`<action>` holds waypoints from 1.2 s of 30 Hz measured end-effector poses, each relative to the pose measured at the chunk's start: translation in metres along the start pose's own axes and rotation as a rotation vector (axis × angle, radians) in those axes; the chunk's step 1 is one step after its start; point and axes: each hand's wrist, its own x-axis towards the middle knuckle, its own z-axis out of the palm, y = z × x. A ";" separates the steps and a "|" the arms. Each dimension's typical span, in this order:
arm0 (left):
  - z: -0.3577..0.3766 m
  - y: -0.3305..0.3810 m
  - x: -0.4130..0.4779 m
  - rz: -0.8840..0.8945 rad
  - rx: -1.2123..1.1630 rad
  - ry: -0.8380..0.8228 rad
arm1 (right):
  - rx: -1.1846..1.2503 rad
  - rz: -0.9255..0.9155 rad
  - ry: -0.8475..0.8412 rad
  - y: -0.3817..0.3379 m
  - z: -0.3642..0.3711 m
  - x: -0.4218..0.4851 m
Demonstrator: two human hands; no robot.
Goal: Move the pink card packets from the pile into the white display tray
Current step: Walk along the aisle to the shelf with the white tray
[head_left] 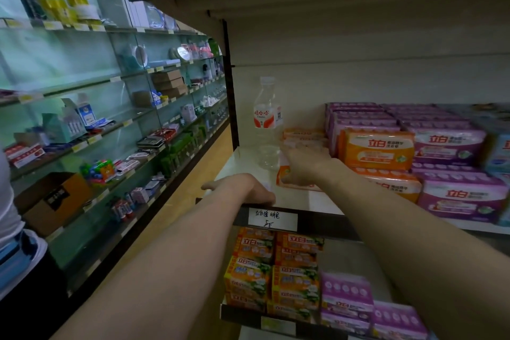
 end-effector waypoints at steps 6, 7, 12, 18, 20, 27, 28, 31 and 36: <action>-0.006 0.006 -0.001 0.067 0.007 0.018 | 0.011 0.021 0.049 0.001 -0.007 0.002; -0.008 0.007 -0.002 0.089 0.009 0.047 | 0.003 0.024 0.050 0.001 -0.007 0.001; -0.008 0.004 -0.004 0.158 0.127 0.179 | -0.055 0.015 0.089 0.000 -0.002 -0.002; -0.006 0.004 -0.012 0.211 0.209 0.305 | -0.127 0.014 0.111 -0.004 -0.003 -0.010; -0.006 0.002 -0.016 0.203 0.220 0.356 | -0.159 0.023 0.140 -0.003 -0.003 -0.014; -0.010 -0.009 -0.036 0.145 0.294 0.518 | -0.108 0.031 0.176 -0.003 -0.010 -0.033; -0.011 -0.010 -0.040 0.141 0.293 0.531 | -0.104 0.018 0.167 -0.004 -0.011 -0.037; -0.014 -0.013 -0.052 0.121 0.274 0.575 | -0.095 -0.005 0.156 -0.005 -0.017 -0.049; -0.018 -0.017 -0.078 0.067 0.247 0.606 | -0.058 -0.040 0.212 -0.011 -0.032 -0.068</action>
